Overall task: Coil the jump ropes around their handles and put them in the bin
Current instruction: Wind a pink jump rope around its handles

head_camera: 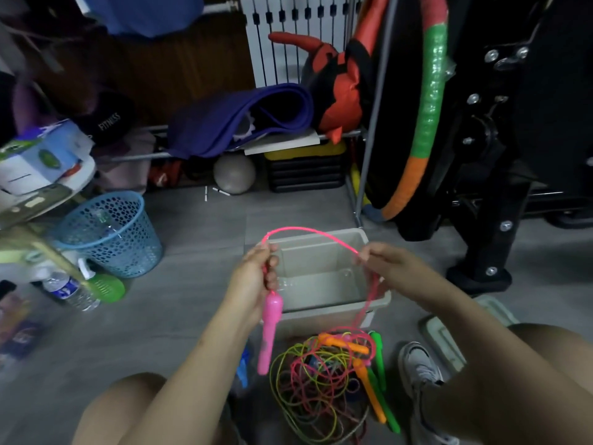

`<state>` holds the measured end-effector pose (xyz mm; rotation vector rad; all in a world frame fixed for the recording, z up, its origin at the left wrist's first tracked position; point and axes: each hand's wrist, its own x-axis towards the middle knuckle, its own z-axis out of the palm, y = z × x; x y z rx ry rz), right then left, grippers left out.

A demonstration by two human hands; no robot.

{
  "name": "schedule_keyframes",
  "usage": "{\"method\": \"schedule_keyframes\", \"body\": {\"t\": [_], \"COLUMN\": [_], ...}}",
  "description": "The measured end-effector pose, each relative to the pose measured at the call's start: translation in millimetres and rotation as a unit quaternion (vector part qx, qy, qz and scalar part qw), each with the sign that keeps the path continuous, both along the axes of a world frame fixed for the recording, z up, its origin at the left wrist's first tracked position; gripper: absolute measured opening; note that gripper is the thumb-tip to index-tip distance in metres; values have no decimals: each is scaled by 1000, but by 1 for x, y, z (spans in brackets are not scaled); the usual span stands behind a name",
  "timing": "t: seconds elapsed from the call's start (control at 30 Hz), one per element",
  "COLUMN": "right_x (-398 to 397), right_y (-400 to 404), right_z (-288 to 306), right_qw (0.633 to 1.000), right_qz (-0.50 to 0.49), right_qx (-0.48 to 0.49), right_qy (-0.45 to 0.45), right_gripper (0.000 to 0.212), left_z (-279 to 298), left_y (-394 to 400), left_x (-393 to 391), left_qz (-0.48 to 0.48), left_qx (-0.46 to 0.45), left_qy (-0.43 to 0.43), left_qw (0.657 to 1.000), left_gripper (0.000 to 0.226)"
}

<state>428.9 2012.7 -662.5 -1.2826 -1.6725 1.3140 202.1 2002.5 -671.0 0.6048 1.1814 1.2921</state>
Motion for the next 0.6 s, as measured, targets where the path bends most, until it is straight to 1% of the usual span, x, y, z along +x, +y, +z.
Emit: {"method": "schedule_keyframes", "body": {"t": [0.07,0.1,0.13,0.17,0.2,0.23,0.27,0.3,0.33,0.37,0.4,0.43,0.47,0.5,0.53,0.57,0.6], "right_x": [-11,-16,-21,-24,-26,-27,-27,-27,-28,-31,-35,-40,-44,-46,-46,-43,-37], "right_y": [-2,-2,-2,0,2,3,6,8,9,9,7,3,-3,-9,-12,-15,-14], "right_z": [7,10,14,16,18,17,14,6,1,-7,-15,-23,-29,-30,-31,-29,-27], "right_qw": [993,988,981,975,970,967,966,967,972,979,986,985,981,979,981,986,989], "right_qz": [2,-3,-12,-25,-41,-61,-82,-100,-108,-103,-73,-25,24,66,89,94,94], "right_qx": [10,21,29,34,41,45,47,41,26,-12,-67,-135,-179,-192,-175,-137,-98], "right_qy": [116,156,190,219,236,243,242,232,208,176,138,102,66,35,3,-26,-62], "right_gripper": [18,16,15,14,14,15,15,15,21,37,57,68,68,65,61,56,48], "left_z": [-4,-5,-6,-9,-10,-10,-7,-6,-3,-1,1,2,3,2,3,2,4], "left_y": [-5,-9,-11,-13,-14,-14,-15,-15,-14,-12,-8,-5,-1,1,2,4,5], "left_x": [14,20,24,28,33,37,41,43,44,42,39,34,30,25,22,18,15], "left_qz": [-93,-160,-234,-300,-330,-331,-312,-281,-248,-222,-199,-184,-174,-157,-136,-108,-76], "left_qx": [26,42,55,69,78,81,81,72,63,59,57,59,60,60,55,50,45], "left_qy": [93,149,195,227,258,281,287,277,239,192,147,117,110,122,138,152,143], "left_qw": [991,975,951,924,905,897,902,916,937,954,967,974,977,978,979,981,986], "left_gripper": [8,6,18,25,22,11,9,16,21,23,24,25,26,27,28,29,30]}}
